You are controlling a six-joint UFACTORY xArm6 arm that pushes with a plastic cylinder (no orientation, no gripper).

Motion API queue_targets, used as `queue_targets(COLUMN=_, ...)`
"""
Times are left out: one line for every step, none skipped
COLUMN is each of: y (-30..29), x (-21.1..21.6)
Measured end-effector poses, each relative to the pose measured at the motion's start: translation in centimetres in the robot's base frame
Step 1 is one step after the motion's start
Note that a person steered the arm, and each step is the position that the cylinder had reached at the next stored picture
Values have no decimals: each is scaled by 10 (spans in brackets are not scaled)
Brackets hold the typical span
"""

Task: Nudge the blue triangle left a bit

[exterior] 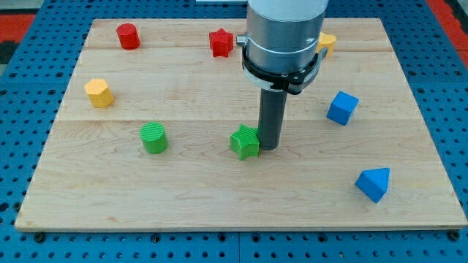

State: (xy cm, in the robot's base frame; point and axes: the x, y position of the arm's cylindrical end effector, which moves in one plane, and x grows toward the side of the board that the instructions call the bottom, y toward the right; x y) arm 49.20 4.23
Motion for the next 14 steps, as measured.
queue_targets(y=-4, x=-4)
queue_targets(y=-4, x=-8)
queue_targets(y=-10, x=-22)
queue_targets(y=-42, x=-53)
queue_targets(y=-73, x=-54)
queue_targets(y=-61, x=-54)
queue_targets(y=-61, x=-58)
queue_targets(y=-70, x=-68)
queue_targets(y=-81, x=-79)
queue_targets(y=-86, x=-85)
queue_targets(y=-89, x=-88)
queue_targets(y=-54, x=-86)
queue_targets(y=-15, x=-86)
queue_targets(y=-3, x=-87)
